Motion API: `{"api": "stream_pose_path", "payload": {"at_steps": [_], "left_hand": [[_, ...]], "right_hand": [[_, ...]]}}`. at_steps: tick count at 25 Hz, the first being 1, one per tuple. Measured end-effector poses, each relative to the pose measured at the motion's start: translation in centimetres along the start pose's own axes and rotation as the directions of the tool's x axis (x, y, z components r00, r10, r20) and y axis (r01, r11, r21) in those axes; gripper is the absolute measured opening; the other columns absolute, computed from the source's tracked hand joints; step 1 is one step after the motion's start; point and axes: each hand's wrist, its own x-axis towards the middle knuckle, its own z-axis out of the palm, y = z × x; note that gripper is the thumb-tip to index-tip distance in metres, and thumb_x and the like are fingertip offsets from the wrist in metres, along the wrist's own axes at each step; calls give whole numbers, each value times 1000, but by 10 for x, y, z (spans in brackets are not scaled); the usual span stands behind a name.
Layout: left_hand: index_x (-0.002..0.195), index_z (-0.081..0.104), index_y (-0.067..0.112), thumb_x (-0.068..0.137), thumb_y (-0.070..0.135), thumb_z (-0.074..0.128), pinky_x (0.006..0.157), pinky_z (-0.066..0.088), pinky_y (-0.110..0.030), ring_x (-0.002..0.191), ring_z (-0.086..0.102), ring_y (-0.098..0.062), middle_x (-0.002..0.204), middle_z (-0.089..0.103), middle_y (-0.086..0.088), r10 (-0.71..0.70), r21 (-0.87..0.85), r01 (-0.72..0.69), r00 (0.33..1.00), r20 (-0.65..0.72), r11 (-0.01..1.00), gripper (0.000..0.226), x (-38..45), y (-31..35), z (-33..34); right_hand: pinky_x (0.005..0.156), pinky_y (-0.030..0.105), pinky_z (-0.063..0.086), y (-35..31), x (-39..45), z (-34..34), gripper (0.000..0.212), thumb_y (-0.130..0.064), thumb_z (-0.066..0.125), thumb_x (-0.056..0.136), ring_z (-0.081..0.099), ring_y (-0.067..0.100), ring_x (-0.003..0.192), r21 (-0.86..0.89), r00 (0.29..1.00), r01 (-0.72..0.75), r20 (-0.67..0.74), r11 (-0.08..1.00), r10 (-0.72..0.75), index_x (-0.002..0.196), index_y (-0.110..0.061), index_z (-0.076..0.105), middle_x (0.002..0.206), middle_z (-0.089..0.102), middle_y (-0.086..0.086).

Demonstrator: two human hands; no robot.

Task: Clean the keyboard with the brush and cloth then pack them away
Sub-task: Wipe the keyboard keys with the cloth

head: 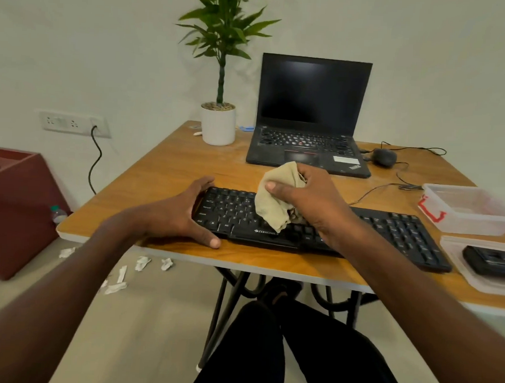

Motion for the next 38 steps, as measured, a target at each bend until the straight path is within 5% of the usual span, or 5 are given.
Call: {"api": "stream_pose_path", "payload": {"at_steps": [9,14,19,27,38], "left_hand": [[162,-1,48,64,33,102,105,46,-21,134,48,-3,157,31,22,49,-59,-50,998,-28,997,143,0,-2,-1],[159,1,55,55,43,105,114,48,-38,135,51,-13,155,38,14,28,-72,-29,999,-23,997,147,4,-4,-1],[156,8,60,50,54,105,122,40,-44,144,42,-12,155,42,18,36,-77,-39,999,-35,996,144,6,-9,0],[154,7,59,45,58,105,124,36,-53,151,33,-28,166,31,5,15,-68,-18,999,-44,998,146,6,-7,1],[152,8,60,46,59,103,122,38,-54,151,34,-29,164,31,5,8,-41,-9,999,-43,999,143,5,-5,0]], "right_hand": [[80,30,54,-13,47,71,68,-25,92,75,63,17,108,-404,958,220,261,888,-118,133,-19,56,121,65,-2],[84,40,54,-12,55,76,57,-24,84,82,62,28,109,-772,948,317,244,551,-203,131,-19,57,126,66,7],[69,21,43,-22,48,86,58,-29,90,75,62,17,104,-517,912,382,344,766,-222,126,-23,63,114,66,-3],[70,34,47,-40,53,87,44,-31,84,81,60,21,91,-821,902,429,408,377,-140,122,-24,69,108,66,4],[78,32,51,-39,46,82,42,-24,90,74,62,14,98,-693,892,441,410,571,-192,111,-27,72,104,68,-7]]}}
